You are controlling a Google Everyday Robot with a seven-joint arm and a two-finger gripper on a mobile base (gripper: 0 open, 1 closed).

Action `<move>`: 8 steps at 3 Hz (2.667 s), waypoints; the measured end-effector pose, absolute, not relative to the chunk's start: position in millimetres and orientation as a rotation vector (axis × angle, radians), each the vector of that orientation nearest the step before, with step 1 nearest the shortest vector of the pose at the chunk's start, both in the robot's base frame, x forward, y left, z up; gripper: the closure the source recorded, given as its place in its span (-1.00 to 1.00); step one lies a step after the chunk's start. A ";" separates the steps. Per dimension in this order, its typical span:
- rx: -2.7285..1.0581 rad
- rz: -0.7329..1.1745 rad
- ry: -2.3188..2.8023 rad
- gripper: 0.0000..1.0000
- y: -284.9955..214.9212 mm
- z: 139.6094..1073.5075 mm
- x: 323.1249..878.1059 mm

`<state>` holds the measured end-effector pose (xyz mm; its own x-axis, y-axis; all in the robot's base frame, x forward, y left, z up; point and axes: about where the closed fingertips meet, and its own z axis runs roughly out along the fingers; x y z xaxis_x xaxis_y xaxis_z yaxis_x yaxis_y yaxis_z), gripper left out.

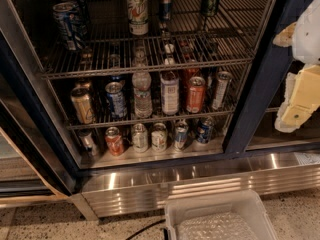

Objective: Pick green can from top shelf of fridge

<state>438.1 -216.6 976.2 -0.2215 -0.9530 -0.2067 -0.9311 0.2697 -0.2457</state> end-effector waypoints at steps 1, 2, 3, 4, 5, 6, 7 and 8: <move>-1.725 -0.098 2.232 -1.00 -216.6 976.2 438.1; -1.691 -0.079 2.190 -1.00 -206.6 976.0 447.2; -1.644 -0.054 2.116 -1.00 -185.0 970.2 467.6; -1.551 -0.015 2.039 -1.00 -172.3 965.5 497.0; -1.502 0.016 2.006 -1.00 -161.4 949.0 527.9; -1.492 0.016 2.000 -1.00 -160.4 947.2 533.1; -1.442 0.035 2.007 -1.00 -153.4 941.4 538.1; -1.313 0.107 2.012 -1.00 -134.9 926.7 554.6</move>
Offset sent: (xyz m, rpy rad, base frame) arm 0.0237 0.0241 -0.0045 0.1115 -0.0732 0.0101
